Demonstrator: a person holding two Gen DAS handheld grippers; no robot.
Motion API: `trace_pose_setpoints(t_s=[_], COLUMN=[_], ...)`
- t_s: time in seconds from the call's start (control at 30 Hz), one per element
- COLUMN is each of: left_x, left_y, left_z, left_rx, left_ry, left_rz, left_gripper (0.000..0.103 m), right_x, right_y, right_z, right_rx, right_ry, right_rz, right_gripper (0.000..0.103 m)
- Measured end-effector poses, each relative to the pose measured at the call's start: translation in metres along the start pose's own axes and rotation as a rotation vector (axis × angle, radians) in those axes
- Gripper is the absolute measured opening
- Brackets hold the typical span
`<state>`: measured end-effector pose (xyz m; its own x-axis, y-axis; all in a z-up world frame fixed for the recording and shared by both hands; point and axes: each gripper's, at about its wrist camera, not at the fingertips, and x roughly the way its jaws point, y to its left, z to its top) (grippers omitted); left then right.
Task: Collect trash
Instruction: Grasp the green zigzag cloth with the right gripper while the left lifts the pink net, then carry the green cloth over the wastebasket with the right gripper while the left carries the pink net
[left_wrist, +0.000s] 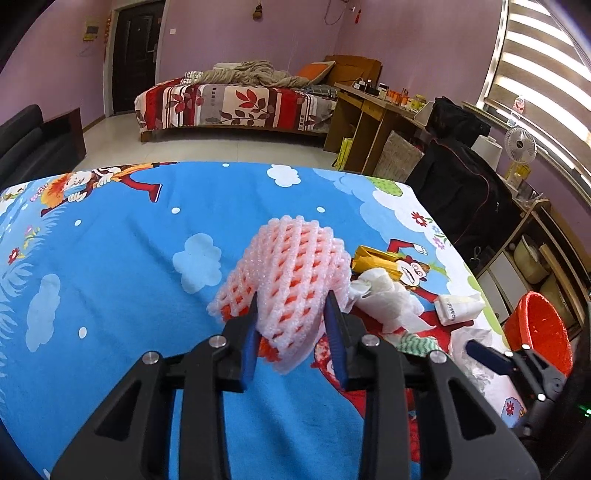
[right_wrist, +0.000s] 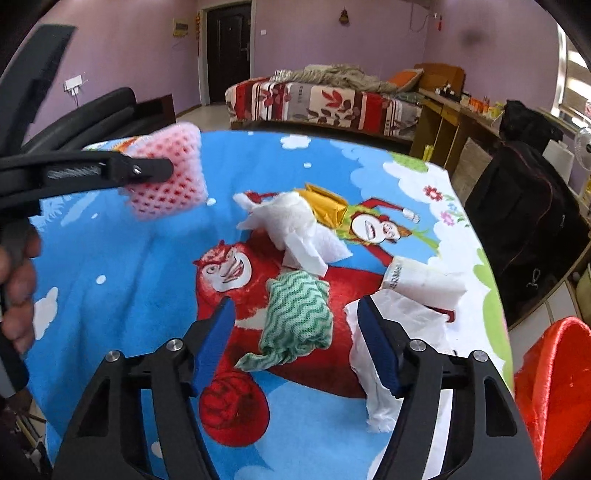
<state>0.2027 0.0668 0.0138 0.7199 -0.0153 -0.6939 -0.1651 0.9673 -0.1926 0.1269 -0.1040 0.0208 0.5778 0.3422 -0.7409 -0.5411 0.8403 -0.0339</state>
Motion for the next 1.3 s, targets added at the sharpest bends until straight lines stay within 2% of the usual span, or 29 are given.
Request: trace_pose_setpoints(t_s=[0.1,0.17,0.33,0.67,1.03,1.3], left_x=[0.0,0.0,-0.001,-0.012,-0.03,-0.038], left_y=[-0.002,-0.004,-0.007,-0.017,-0.048,-0.086], left_z=[-0.002,-0.004,-0.004,-0.002,0.005,0.005], left_rx=[0.003,0.004,0.009,0.025,0.074,0.133], left_ry=[0.002,0.005,0.003,-0.027,-0.06,-0.066], left_rz=[-0.006,-0.01,-0.013,-0.008,-0.033,-0.074], left_gripper=[0.031,0.031,0.031,0.031,0.031,0.032], right_x=[0.008,0.011,0.009,-0.037,-0.085,-0.113], right_y=[0.0,-0.001,-0.001,-0.017,-0.06,-0.104], right_z=[0.0,-0.001,-0.005,-0.001,-0.001,-0.018], right_rx=[0.002,0.009,0.015,0.078,0.133,0.193], right_ry=[0.024,0.038,0.038,-0.048,-0.131,-0.163], right_rz=[0.005,0.019,0.043,0.072,0.008,-0.073], right_gripper=[0.054,0.037,0.033,0.033,0.033,0.033])
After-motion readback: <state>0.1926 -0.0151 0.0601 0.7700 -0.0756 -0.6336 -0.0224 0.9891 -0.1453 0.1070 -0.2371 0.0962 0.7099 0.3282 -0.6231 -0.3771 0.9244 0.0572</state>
